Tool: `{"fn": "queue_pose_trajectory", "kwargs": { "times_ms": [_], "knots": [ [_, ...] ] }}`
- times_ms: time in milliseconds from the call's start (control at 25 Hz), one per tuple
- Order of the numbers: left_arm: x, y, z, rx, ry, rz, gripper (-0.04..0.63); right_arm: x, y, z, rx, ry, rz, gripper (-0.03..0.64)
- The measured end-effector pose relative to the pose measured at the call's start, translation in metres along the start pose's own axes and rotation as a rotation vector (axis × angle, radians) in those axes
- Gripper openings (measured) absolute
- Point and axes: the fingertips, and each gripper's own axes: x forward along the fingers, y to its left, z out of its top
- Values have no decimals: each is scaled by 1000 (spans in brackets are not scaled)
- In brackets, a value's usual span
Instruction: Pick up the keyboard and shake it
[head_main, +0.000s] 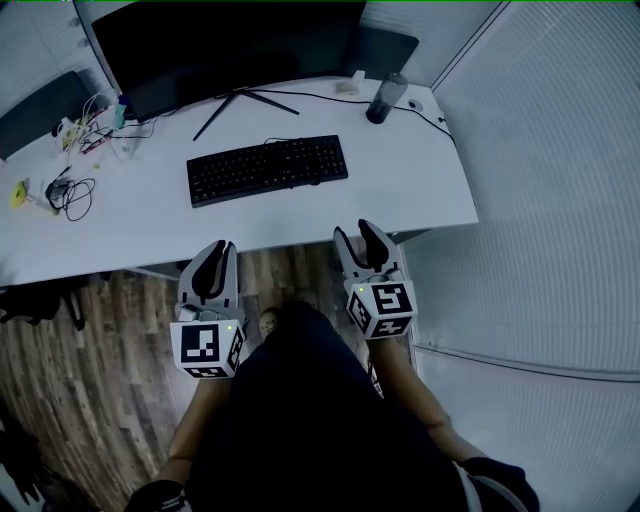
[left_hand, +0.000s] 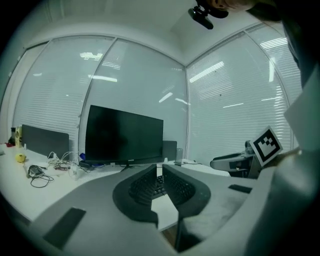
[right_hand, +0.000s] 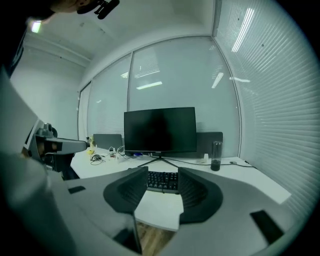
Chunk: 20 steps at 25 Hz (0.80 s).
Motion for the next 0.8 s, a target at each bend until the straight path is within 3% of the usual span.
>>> {"fn": "queue_pose_trajectory", "kwargs": {
  "times_ms": [400, 800],
  "knots": [
    [49, 48, -27, -26, 80, 43, 32, 79, -36, -23, 6, 100, 17, 198],
    [132, 115, -54, -33, 222, 142, 32, 185, -111, -58, -14, 299, 60, 224]
  ]
}}
